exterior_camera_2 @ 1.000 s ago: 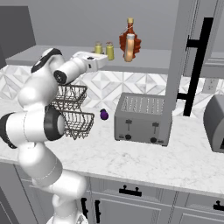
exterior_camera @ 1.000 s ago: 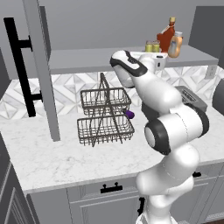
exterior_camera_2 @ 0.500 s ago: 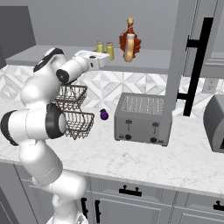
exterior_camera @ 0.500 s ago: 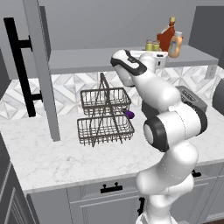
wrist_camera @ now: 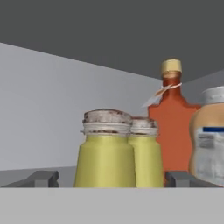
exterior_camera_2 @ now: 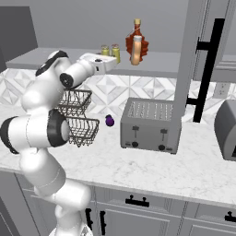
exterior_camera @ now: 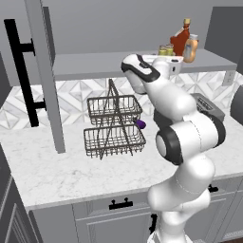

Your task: Put the shaker and condiment bottle from the counter next to their counterparts in the cabinet.

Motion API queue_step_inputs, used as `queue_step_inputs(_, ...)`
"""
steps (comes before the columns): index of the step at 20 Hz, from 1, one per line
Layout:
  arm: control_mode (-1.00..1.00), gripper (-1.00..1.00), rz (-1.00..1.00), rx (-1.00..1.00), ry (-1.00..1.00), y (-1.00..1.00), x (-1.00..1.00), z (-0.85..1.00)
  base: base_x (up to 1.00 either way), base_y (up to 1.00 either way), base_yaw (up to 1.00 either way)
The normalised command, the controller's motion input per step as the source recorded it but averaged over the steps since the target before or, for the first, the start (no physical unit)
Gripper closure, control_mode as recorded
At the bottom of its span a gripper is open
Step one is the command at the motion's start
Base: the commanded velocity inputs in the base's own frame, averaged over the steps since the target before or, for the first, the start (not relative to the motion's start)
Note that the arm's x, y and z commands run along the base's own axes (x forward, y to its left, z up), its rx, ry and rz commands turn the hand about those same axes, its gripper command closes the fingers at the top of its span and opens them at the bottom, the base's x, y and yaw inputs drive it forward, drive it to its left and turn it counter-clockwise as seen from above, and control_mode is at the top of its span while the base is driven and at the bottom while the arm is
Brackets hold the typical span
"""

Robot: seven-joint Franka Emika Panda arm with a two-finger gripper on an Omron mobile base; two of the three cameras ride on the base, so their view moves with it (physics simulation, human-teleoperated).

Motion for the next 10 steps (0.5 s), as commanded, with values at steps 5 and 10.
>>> queue_step_inputs(5,-1.00,-1.00,0.00,0.01,0.00,0.00,-0.43,-0.04,0.00,0.00,0.00)
queue_step_inputs(10,-1.00,-1.00,0.01,0.00,0.00,0.11,-0.66,0.00,0.00,0.00,0.00)
